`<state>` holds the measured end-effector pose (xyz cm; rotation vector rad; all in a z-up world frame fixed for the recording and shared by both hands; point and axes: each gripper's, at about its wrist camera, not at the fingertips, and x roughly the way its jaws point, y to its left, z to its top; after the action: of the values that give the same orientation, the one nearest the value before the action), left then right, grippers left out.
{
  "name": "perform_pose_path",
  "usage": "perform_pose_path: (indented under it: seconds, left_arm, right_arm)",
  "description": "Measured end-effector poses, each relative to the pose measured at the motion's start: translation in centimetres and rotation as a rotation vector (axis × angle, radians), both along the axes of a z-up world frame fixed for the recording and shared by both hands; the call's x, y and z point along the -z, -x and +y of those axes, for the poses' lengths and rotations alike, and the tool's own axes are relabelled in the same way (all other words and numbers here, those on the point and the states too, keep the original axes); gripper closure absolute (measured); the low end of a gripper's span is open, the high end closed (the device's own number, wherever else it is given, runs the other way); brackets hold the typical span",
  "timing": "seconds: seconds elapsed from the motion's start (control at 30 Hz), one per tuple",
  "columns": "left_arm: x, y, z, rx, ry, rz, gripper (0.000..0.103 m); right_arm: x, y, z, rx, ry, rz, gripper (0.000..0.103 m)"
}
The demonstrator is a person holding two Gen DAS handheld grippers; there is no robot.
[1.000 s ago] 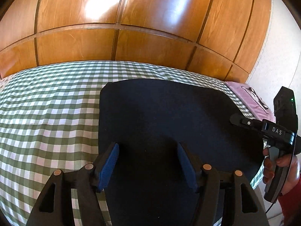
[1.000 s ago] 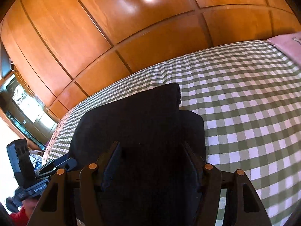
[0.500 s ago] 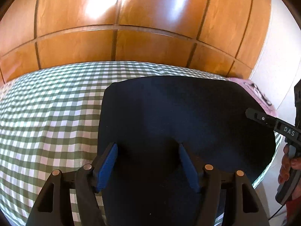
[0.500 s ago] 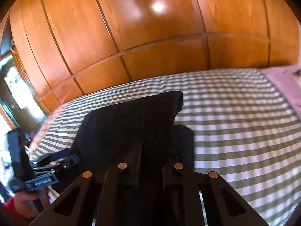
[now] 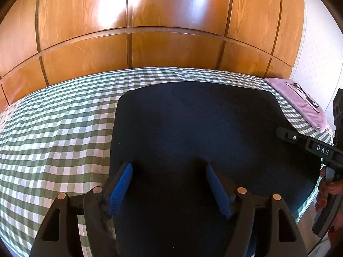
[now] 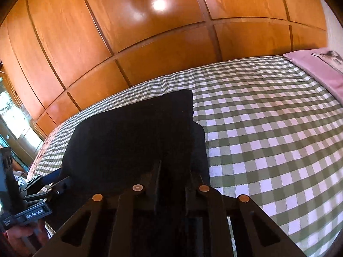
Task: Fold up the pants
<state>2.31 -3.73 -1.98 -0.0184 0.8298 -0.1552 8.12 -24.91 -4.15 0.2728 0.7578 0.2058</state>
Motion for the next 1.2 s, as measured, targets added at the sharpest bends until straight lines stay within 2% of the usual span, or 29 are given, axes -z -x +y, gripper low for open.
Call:
perform_pose_path:
  seconds: [0.1,0.17,0.23,0.3,0.37,0.4,0.43,0.5,0.63,0.77,0.83,0.93,1.07,1.2]
  left_arm:
    - [-0.5,0.5,0.6,0.003,0.035,0.019,0.03]
    - [-1.2,1.3,1.7,0.021,0.074,0.02,0.032]
    - [-1.8,1.8,2.5,0.015,0.088,0.005,0.032]
    - [-2.8,1.8,3.7,-0.017,0.089,-0.018,0.033]
    - [-3.5,1.1,4.4,-0.026,0.117,-0.024,0.036]
    - [-3.9,0.5,4.6,-0.024,0.135,-0.028,0.041]
    - [-4.2,-0.2,4.4,-0.018,0.141,-0.026,0.05]
    - [-4.6,-2.0,3.0,0.003,0.089,-0.002,0.056]
    - [-3.1,-5.6,-0.4,0.078,0.014,0.085,0.056]
    - [-1.9,-7.6,-2.1,0.095,-0.096,0.068,0.053]
    - [-1.3,-8.6,-2.0,0.083,-0.1,0.08,0.051]
    - [-0.1,-9.9,-1.7,0.07,-0.09,0.093,0.045]
    - [1.0,-10.6,-1.2,0.066,-0.076,0.071,0.043]
    - [0.8,-10.2,-0.8,0.073,-0.055,0.057,0.043]
  right_arm:
    - [-0.3,0.7,-0.1,0.02,-0.016,0.008,0.082]
    - [-0.6,1.3,-0.5,0.036,-0.01,0.023,0.068]
    - [-1.5,2.4,-0.8,0.071,0.044,0.012,0.053]
    - [-3.0,3.5,-1.0,0.095,0.076,-0.037,0.053]
    - [-5.0,4.2,-0.9,0.086,0.07,-0.104,0.057]
    - [-5.8,4.2,-0.7,0.068,0.057,-0.128,0.058]
    - [-6.5,3.8,-0.3,0.042,0.049,-0.143,0.06]
    - [-7.5,2.6,1.4,-0.032,0.063,-0.156,0.067]
    - [-6.9,-1.3,5.5,-0.155,0.183,-0.087,0.073]
    - [-4.2,-4.3,6.7,-0.166,0.262,0.014,0.078]
    - [-3.0,-5.3,5.5,-0.13,0.234,0.054,0.084]
    - [-1.4,-5.9,2.9,-0.062,0.11,0.063,0.103]
    - [-0.4,-5.4,1.1,-0.037,0.001,0.035,0.103]
    - [-0.5,-4.4,1.9,-0.043,0.041,-0.021,0.103]
